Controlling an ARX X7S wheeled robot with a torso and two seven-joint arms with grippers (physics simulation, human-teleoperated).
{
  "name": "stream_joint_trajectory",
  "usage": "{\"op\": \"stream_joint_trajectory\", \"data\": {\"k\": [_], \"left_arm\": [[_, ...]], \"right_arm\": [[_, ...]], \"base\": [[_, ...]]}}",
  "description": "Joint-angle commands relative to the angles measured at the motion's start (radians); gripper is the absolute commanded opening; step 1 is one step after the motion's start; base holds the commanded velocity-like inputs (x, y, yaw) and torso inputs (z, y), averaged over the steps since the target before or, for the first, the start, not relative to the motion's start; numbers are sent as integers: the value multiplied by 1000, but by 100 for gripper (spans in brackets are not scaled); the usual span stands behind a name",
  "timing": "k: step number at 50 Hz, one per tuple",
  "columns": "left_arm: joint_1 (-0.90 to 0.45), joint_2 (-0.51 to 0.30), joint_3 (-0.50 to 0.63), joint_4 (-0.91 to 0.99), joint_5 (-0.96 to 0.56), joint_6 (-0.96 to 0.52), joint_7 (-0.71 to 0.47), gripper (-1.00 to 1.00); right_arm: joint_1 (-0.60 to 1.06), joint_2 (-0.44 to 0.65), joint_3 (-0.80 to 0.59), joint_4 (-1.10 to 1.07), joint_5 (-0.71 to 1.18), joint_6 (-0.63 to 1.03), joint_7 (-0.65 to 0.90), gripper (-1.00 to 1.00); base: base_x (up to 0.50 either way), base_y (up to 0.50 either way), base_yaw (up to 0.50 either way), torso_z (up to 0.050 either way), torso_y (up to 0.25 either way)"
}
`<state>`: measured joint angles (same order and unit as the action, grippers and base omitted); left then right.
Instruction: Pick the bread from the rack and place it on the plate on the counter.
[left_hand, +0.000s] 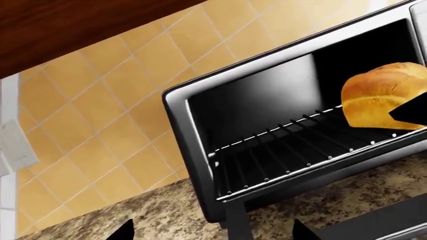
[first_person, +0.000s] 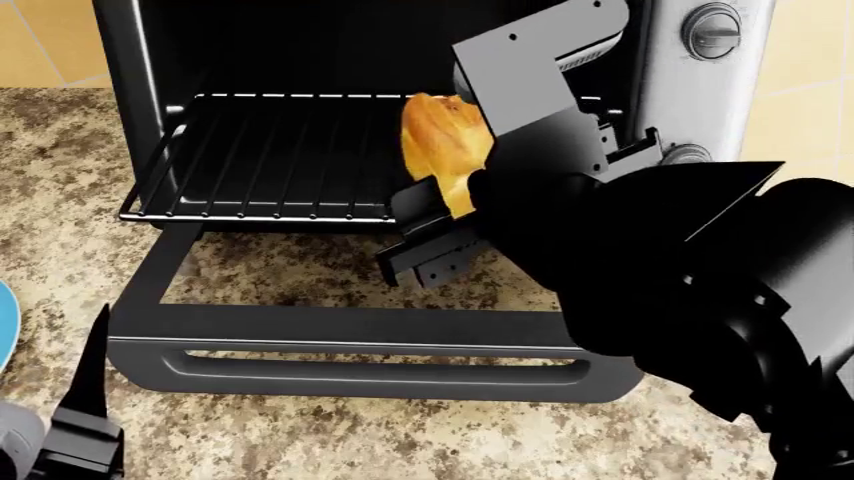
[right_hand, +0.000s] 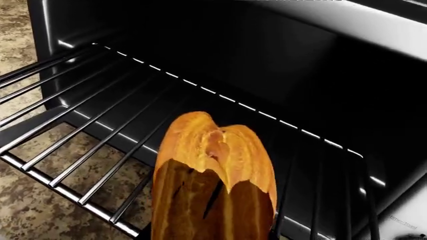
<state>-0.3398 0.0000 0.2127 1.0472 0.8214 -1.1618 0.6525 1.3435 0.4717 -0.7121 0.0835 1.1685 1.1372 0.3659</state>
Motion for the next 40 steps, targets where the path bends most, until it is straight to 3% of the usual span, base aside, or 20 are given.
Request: {"op": "stream_joint_trajectory", "data": {"k": [1, 2, 3, 4, 5, 6, 7, 8, 9, 10, 11, 12, 14, 15, 16, 18, 19, 40], "left_arm": [[-101, 0, 101, 0, 102, -100, 100, 100], [49, 0, -49, 0, -48, 50, -50, 100], [53, 0, -52, 0, -53, 52, -54, 100], [-97, 0, 98, 0, 97, -98, 96, 100], [53, 0, -52, 0, -53, 52, -54, 100], [58, 0, -56, 0, -55, 56, -55, 100], [-92, 0, 94, 0, 95, -94, 95, 100], [58, 0, -56, 0, -55, 55, -55, 100], [58, 0, -56, 0, -57, 55, -56, 100], [-92, 0, 94, 0, 93, -95, 94, 100], [58, 0, -54, 0, -57, 54, -56, 100], [61, 0, -55, 0, -58, 54, -56, 100], [-225, 0, 245, 0, 242, -246, 244, 100], [-244, -30, 395, 0, 392, -396, 394, 100], [-243, -29, 439, 0, 542, -408, 544, 100], [-243, -29, 439, 0, 842, -408, 576, 100], [-242, -29, 439, 0, 924, -408, 575, 100], [-252, -28, 434, 0, 990, -408, 639, 100]], "right_arm": [[-6, -7, 1, 6, 12, -2, -3, -100], [-6, -7, 2, 4, 13, -2, -1, -100], [-4, -8, 4, 3, 16, -1, 0, -100], [-4, -7, 3, 1, 15, -2, 2, -100], [-5, -8, 4, 0, 16, -3, 3, -100], [-5, -7, 5, -4, 17, -4, 5, -100], [-3, -7, 9, -12, 22, -1, 11, -100], [-2, -6, 13, -16, 27, 1, 15, -100], [3, -5, 18, -22, 30, 2, 22, -100], [5, -5, 21, -24, 32, 2, 24, -100], [6, -2, 25, -36, 38, 4, 32, -100], [7, 0, 34, -49, 48, 7, 42, -100], [12, 9, 51, -81, 58, 5, 64, -100], [14, 15, 63, -108, 68, 4, 80, -100], [12, 21, 72, -128, 69, -2, 93, -100], [8, 31, 85, -153, 83, -1, 113, -100], [4, 35, 97, -174, 99, 1, 128, -100], [-63, 117, 226, -519, 358, 29, 407, -100]], "base": [[0, 0, 0, 0, 0], [0, 0, 0, 0, 0], [0, 0, 0, 0, 0], [0, 0, 0, 0, 0], [0, 0, 0, 0, 0], [0, 0, 0, 0, 0], [0, 0, 0, 0, 0], [0, 0, 0, 0, 0], [0, 0, 0, 0, 0], [0, 0, 0, 0, 0], [0, 0, 0, 0, 0], [0, 0, 0, 0, 0], [0, 0, 0, 0, 0], [0, 0, 0, 0, 0], [0, 0, 0, 0, 0], [0, 0, 0, 0, 0], [0, 0, 0, 0, 0], [0, 0, 0, 0, 0]]}}
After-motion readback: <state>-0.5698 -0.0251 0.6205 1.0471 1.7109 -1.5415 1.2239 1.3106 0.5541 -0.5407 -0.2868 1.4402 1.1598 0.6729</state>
